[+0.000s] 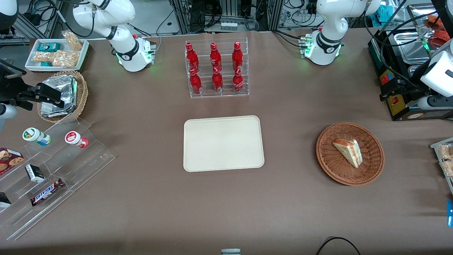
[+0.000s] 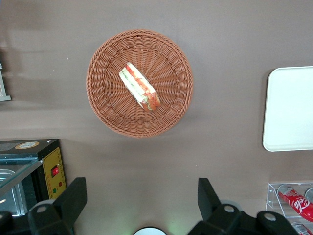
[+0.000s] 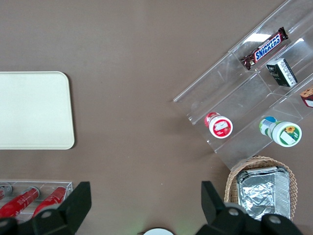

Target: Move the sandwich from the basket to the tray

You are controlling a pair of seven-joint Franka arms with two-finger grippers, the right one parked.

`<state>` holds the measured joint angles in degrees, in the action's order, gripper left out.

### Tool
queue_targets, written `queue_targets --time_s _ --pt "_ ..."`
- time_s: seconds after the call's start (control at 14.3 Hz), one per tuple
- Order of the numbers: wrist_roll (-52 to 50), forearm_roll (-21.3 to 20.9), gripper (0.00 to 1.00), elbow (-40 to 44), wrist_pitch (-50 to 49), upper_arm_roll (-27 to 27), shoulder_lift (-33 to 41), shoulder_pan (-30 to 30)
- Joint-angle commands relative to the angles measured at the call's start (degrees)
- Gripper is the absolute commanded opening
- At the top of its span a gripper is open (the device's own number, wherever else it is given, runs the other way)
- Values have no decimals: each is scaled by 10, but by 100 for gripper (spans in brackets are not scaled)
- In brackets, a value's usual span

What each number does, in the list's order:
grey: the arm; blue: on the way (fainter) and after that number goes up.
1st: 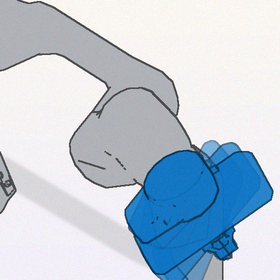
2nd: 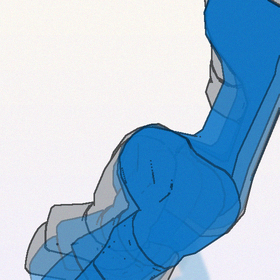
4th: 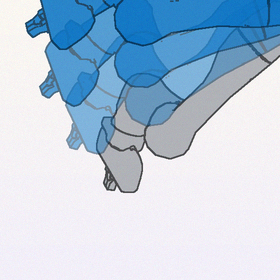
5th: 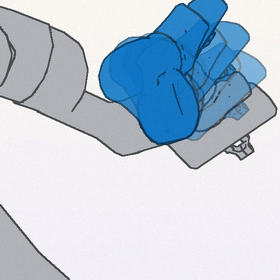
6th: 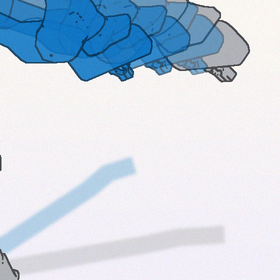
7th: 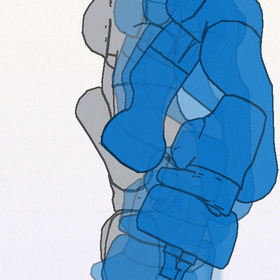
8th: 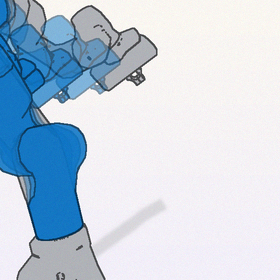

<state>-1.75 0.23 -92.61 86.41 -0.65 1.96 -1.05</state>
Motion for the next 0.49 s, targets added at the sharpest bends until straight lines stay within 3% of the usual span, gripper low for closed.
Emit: queue_targets --time_s 0.0,0.42 --pt "6 10 100 13 -16 -1 0 -2" --pt "-3 13 100 15 -12 -10 -8 -1"
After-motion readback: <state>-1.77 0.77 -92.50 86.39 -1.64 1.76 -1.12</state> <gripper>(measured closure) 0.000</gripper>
